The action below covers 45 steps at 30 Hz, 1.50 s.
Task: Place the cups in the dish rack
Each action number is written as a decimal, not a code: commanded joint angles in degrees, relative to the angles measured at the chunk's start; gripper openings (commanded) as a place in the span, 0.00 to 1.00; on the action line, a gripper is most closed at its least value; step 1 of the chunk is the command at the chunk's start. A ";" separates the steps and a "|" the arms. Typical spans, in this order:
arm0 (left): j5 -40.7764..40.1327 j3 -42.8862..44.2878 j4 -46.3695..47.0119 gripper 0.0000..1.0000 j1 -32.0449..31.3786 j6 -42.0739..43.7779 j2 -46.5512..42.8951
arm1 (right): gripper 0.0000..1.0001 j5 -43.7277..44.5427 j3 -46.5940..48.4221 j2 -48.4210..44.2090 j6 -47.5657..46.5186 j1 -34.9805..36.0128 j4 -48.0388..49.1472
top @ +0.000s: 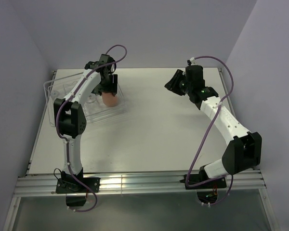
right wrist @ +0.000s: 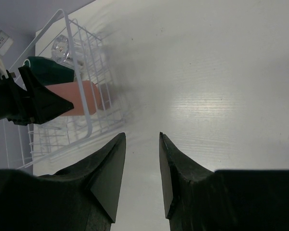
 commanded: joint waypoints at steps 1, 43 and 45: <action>-0.84 2.78 0.37 0.17 -0.30 0.58 0.46 | 0.41 -0.53 0.74 0.40 -1.14 0.03 1.34; -8.49 4.02 4.05 0.99 -4.25 -2.14 -20.35 | 0.43 0.17 1.27 -4.77 -2.64 0.03 -0.59; -7.79 -2.12 8.86 0.99 -5.22 -2.58 -27.09 | 0.45 0.34 0.40 -6.79 -2.99 0.12 -0.68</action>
